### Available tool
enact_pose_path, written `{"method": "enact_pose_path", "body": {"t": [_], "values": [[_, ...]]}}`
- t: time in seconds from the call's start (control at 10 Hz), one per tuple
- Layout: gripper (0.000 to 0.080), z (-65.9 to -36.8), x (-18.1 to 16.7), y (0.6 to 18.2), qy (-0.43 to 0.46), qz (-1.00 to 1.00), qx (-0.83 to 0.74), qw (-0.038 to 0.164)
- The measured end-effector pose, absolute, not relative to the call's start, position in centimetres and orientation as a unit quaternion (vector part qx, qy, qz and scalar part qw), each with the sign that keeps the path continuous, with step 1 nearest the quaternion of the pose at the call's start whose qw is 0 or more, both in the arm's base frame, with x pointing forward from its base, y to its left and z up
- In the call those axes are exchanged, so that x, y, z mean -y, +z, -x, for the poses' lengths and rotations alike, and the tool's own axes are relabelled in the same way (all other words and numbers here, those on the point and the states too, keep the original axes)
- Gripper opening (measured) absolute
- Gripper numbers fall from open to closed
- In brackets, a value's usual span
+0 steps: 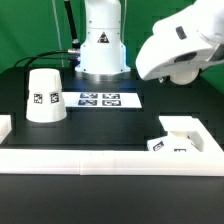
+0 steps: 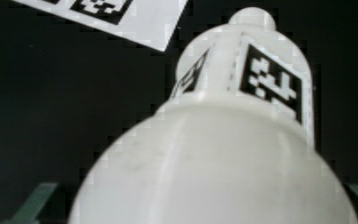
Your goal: Assemble lamp
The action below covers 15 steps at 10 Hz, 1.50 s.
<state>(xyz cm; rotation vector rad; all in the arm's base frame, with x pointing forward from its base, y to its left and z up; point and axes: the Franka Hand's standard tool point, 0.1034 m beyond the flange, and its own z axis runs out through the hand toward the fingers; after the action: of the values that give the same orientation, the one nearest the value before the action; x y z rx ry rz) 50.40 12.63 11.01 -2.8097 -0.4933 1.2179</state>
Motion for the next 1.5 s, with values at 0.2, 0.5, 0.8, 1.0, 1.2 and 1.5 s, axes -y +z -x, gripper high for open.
{"method": "enact_pose_path", "body": {"t": [0.2, 0.5, 0.8, 1.0, 1.2, 1.5], "values": [[0.0577, -50.7, -12.6, 10.7, 0.384, 0.91, 0.158, 0.021], [0.0577, -52.3, -12.1, 10.1, 0.255, 0.951, 0.171, 0.028], [0.0577, -53.4, -10.6, 10.6, 0.158, 0.971, 0.179, 0.03], [0.0577, -53.9, -9.8, 11.0, 0.097, 0.978, 0.182, 0.029], [0.0577, -54.0, -8.9, 11.3, 0.045, 0.981, 0.184, 0.025], [0.0577, -54.9, -8.5, 11.2, -0.048, 0.981, 0.185, 0.018]]}}
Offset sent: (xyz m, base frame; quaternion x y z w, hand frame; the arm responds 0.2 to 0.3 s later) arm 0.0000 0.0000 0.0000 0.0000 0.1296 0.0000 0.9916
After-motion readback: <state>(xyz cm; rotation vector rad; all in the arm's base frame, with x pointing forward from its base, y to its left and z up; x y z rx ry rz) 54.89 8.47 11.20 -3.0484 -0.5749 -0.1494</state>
